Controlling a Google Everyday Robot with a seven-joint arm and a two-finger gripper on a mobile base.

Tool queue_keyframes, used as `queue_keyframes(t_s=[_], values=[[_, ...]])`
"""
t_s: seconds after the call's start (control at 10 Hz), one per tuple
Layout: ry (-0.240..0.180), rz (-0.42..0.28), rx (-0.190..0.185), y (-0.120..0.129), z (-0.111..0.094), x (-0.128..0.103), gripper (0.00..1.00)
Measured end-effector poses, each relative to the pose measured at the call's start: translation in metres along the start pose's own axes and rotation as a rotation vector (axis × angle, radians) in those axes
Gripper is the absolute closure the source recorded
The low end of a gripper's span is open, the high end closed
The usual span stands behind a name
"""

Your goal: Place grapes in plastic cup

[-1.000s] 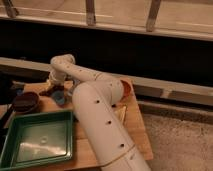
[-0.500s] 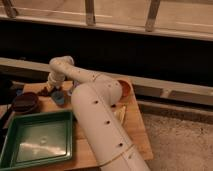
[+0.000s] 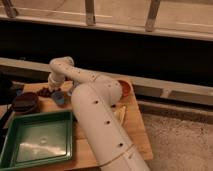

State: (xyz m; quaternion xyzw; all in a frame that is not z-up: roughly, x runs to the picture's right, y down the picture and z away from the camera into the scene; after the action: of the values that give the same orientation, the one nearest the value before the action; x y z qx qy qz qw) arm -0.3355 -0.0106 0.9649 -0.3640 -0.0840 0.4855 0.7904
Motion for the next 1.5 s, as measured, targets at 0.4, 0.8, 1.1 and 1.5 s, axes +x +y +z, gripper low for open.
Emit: queue_keyframes(t_s=[0.4, 0.8, 1.1, 1.5], values=[[-0.039, 0.006, -0.016, 0.003, -0.019, -0.011, 1.00], [-0.107, -0.017, -0.012, 0.008, -0.069, -0.029, 1.00], [-0.140, -0.025, -0.025, 0.007, -0.109, -0.031, 1.00], [-0.146, -0.066, -0.024, 0.013, -0.170, -0.016, 1.00]])
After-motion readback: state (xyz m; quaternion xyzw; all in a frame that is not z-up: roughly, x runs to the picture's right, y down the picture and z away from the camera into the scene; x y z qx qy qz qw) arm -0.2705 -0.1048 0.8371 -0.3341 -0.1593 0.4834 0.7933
